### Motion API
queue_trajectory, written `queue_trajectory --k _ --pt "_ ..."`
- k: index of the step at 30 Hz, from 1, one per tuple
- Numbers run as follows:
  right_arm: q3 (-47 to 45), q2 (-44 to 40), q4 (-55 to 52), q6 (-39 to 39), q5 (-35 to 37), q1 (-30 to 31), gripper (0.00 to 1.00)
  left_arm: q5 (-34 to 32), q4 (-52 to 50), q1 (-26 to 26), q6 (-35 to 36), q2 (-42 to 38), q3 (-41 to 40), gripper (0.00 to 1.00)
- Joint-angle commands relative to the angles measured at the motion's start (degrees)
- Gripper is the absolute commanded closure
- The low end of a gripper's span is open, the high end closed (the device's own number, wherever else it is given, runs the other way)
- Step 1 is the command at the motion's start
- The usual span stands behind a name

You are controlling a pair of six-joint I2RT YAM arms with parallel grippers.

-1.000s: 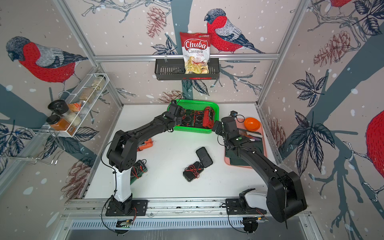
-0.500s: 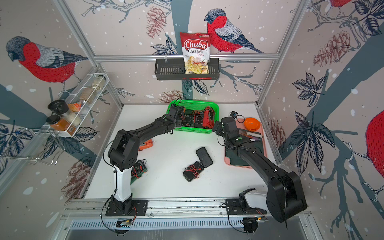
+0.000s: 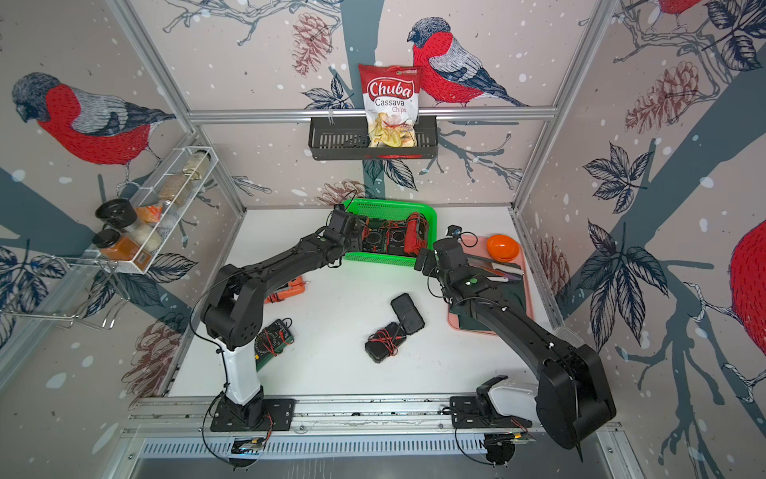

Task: Put the multimeter into the basket
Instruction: Move the basket to the center of the board, then pick up the multimeter from the center of the board.

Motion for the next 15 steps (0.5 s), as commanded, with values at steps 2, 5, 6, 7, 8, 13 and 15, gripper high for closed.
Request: queue_trajectory --k 2,5,6,7,8,13,15 --pt "-0.02 -1.11 -2.3 -2.23 0.23 2.69 0.0 0.44 1.11 0.16 -0.49 -2.53 -1.52 0.2" --pt "0.02 -0.98 -5.42 -2.48 0.45 4.78 0.0 0.5 1.55 0.18 -0.62 -3.81 -2.58 0.2" --pt "0.06 -0.76 -6.63 -2.55 0.52 5.41 0.0 0.55 1.64 0.13 -0.76 -4.27 -2.9 0.2" --pt "0.2 -0.55 -7.94 -2.76 0.51 6.33 0.0 0.65 1.79 0.14 -0.8 -4.81 -3.33 0.2" --pt "0.4 -0.24 -9.5 -2.71 0.51 7.07 0.0 0.79 2.03 0.17 -0.93 -5.62 -3.91 0.2" --pt "0.15 1.0 -16.25 -2.31 -2.29 9.41 0.06 1.7 4.53 0.17 -1.88 -11.46 -8.69 0.19" --pt "-0.1 2.35 -18.28 -2.58 -4.19 9.72 0.1 1.69 5.73 0.16 -2.35 -14.16 -11.24 0.18"
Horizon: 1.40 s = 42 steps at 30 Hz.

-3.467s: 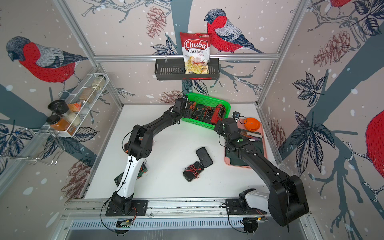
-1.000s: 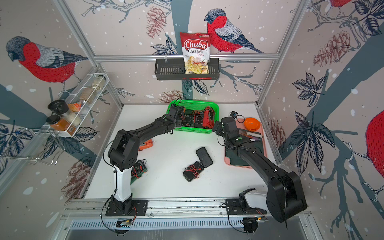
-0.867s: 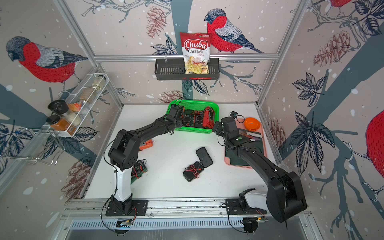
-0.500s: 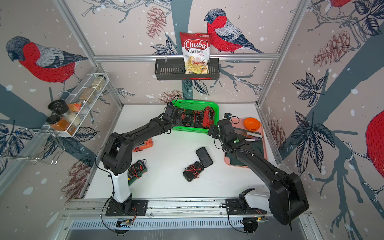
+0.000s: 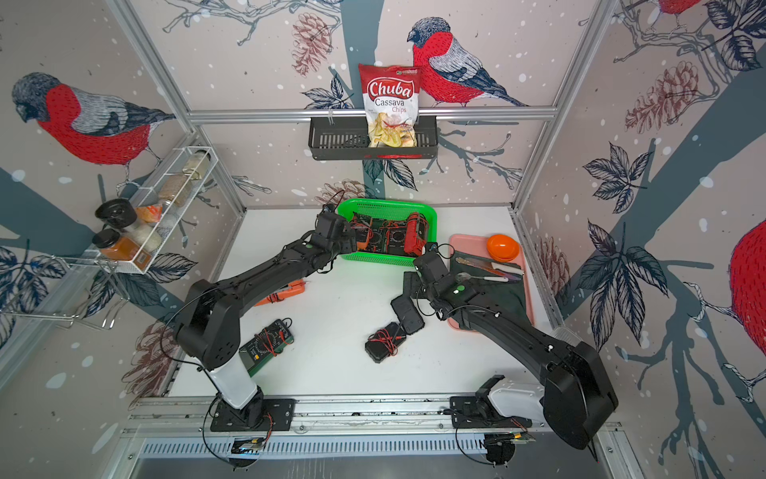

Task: Put the multimeter into the basket
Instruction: Pick up the multimeter from the center of the board.

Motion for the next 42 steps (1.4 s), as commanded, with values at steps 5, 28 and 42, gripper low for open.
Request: queue_trajectory --k 5,28,42 --pt "-0.92 3.8 -9.25 -2.25 -3.95 2.17 0.13 -0.23 5.93 0.31 -2.48 -10.3 -8.34 0.08" --pt "6.35 21.78 -11.89 -3.45 5.08 10.33 0.0 -2.83 12.09 4.1 -6.6 -27.77 -26.37 0.02" --pt "8.14 22.99 -7.56 -4.99 2.61 8.17 0.4 -4.76 11.39 4.29 -7.33 -28.16 -28.06 0.02"
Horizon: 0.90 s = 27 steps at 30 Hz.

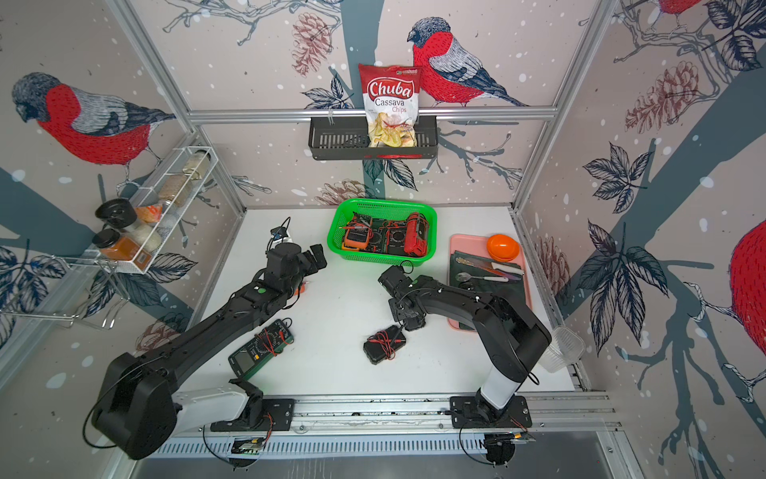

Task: Put the multimeter into the basket
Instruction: Pick up the multimeter from the center of the board.

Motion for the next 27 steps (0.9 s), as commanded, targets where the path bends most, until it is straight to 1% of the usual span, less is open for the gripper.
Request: queue_trajectory --k 1,4,7,9,14,18,23,27 --pt "0.55 -0.51 0.77 -0.29 0.2 -0.05 0.44 -1.7 1.18 0.24 -0.3 -0.46 -0.44 0.03" --pt "0.71 -1.63 0.83 0.38 0.9 -0.05 0.58 -2.02 1.18 0.27 -0.43 -0.64 -0.58 0.02" --pt "1.46 -4.05 0.82 0.93 1.14 0.02 0.67 -2.37 1.14 0.27 -0.51 -1.2 -0.73 0.02" --pt "2.22 -6.03 0.83 1.06 0.97 0.12 0.72 -2.79 1.28 0.31 -0.43 -1.61 -0.99 0.02" --pt "4.93 -11.21 1.45 1.6 -0.05 0.14 0.72 -3.55 1.99 0.43 -0.27 -3.2 -2.21 0.02" --pt "7.49 -13.74 3.31 1.85 -1.29 -0.87 0.72 -3.92 2.21 0.35 -0.08 -3.9 -2.49 0.03" --pt "10.23 -15.09 10.04 3.07 -1.82 -4.91 0.72 -3.78 2.76 0.37 0.17 -4.71 -3.18 0.02" --pt "11.62 -13.81 17.71 4.33 -1.94 -8.3 0.72 -2.77 3.38 0.37 0.45 -4.79 -3.7 0.02"
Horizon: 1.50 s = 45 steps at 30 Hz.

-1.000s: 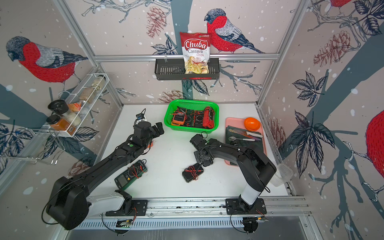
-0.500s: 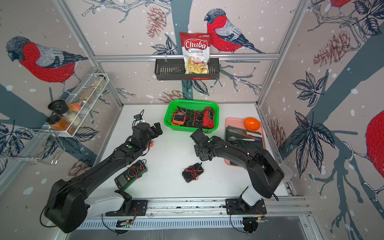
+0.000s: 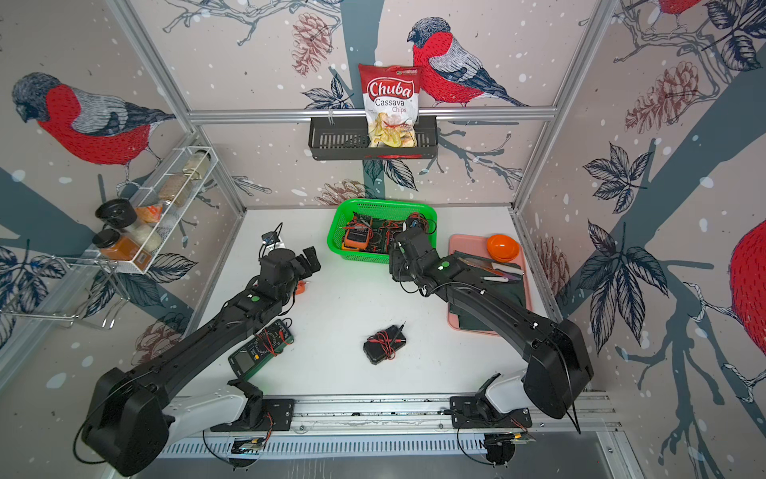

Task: Put the multimeter into the basket
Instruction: Place the multimeter in the basket.

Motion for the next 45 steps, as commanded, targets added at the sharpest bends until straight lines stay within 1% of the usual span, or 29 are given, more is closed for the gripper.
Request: queue_trajectory --k 1,7,13,17,22,29,37,40,43,44,45 --pt "2.2 1.65 9.84 2.07 0.26 -2.13 0.72 0.41 3.08 0.08 0.68 -0.36 -0.23 0.02" --pt "11.4 11.34 12.8 1.69 2.8 -3.61 0.72 2.12 3.56 0.03 0.12 -0.34 -1.65 0.02" --pt "20.73 22.31 12.54 2.62 4.45 -4.39 0.7 2.03 3.29 0.07 0.23 -0.06 -2.12 0.02" --pt "26.18 29.37 11.77 3.87 3.54 -4.68 0.69 1.94 3.06 0.05 0.5 0.03 -2.18 0.03" --pt "33.08 37.4 8.03 5.29 1.12 -4.56 0.68 1.5 2.96 0.07 0.7 0.02 -2.24 0.03" --pt "35.92 43.31 6.05 7.42 -1.03 -4.41 0.64 1.61 3.15 0.08 0.64 0.77 -2.18 0.02" --pt "37.36 47.69 6.16 8.43 -4.77 -4.55 0.54 2.47 3.66 0.1 0.21 1.83 -2.15 0.02" --pt "38.09 49.29 6.16 8.84 -6.67 -4.9 0.43 2.8 3.66 0.07 0.1 2.11 -2.05 0.02" --pt "38.94 50.06 5.75 8.59 -7.11 -5.11 0.26 3.07 3.42 0.07 0.19 2.16 -1.99 0.02" --pt "39.22 50.06 5.57 8.3 -6.97 -5.2 0.17 3.09 3.34 0.1 0.15 2.14 -1.95 0.02" --pt "39.35 49.93 5.46 7.99 -6.96 -5.2 0.04 3.26 3.21 0.07 0.1 2.15 -1.91 0.02"
